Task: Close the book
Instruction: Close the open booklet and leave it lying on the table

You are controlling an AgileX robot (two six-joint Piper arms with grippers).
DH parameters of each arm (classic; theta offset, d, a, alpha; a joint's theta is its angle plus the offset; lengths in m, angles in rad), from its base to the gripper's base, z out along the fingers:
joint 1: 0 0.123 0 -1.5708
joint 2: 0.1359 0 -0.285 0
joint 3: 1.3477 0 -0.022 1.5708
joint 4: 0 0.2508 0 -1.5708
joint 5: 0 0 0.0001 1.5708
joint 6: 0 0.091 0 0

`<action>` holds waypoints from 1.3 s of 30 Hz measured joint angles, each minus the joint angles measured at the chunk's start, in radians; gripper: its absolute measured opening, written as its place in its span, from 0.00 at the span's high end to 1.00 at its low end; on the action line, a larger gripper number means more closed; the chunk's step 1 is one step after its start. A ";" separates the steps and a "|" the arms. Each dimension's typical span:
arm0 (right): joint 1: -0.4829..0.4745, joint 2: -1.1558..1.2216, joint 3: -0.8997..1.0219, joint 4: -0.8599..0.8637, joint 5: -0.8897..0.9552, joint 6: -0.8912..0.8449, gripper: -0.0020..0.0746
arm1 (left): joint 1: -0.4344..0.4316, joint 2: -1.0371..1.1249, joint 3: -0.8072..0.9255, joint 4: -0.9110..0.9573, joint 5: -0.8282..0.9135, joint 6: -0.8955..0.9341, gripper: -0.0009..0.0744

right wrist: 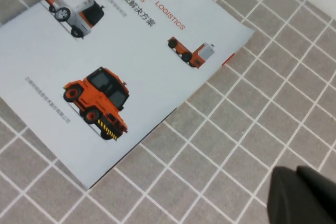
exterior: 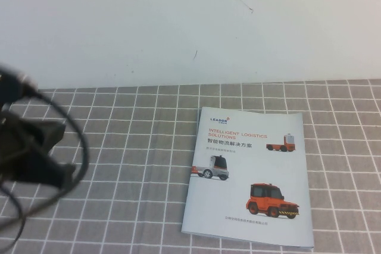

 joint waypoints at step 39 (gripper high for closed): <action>0.000 -0.565 0.500 0.140 -0.093 0.104 0.98 | 0.003 -0.521 0.419 -0.073 -0.053 -0.005 0.99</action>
